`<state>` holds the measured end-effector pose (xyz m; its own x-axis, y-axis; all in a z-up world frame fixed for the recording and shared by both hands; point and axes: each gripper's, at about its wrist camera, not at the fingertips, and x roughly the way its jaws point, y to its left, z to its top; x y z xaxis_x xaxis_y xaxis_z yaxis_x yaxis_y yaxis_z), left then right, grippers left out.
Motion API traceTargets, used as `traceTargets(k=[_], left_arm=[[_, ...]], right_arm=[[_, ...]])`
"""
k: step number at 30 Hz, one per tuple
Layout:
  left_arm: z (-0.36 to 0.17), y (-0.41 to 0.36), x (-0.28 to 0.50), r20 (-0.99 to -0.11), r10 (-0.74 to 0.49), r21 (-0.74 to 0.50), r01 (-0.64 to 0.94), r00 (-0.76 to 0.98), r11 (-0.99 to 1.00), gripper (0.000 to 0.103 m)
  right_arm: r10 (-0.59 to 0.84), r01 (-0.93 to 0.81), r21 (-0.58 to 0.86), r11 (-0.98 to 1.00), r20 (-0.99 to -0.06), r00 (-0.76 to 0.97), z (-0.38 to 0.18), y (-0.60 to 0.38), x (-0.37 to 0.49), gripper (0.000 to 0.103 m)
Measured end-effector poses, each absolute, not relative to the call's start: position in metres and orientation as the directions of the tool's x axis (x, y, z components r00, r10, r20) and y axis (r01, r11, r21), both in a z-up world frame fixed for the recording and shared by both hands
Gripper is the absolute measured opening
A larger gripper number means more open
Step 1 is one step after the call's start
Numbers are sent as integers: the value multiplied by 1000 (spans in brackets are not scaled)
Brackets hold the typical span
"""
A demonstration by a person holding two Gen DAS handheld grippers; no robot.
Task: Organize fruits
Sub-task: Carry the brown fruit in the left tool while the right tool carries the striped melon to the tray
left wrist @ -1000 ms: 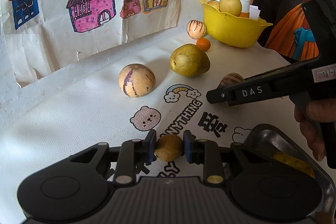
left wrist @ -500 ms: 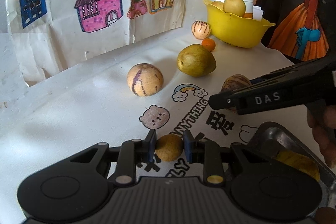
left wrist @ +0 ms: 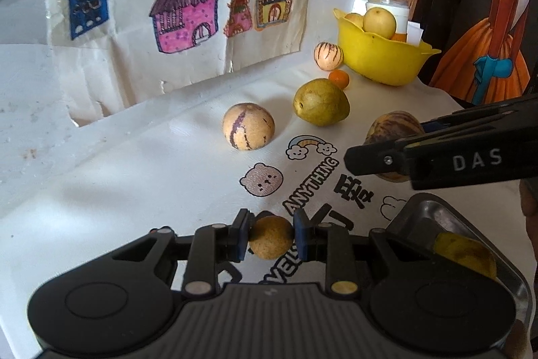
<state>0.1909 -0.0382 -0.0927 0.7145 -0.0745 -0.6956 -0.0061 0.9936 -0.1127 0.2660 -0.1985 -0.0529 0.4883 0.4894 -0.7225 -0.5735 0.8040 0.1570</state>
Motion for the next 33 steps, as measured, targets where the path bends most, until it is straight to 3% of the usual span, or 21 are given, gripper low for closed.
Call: traceTargets(k=[33], left_arm=[[-7,-42,66,-565,-114,-128,50,817,990,29]], right_arm=[[509,-527,155,836,-577,639,42,-221,104,52]])
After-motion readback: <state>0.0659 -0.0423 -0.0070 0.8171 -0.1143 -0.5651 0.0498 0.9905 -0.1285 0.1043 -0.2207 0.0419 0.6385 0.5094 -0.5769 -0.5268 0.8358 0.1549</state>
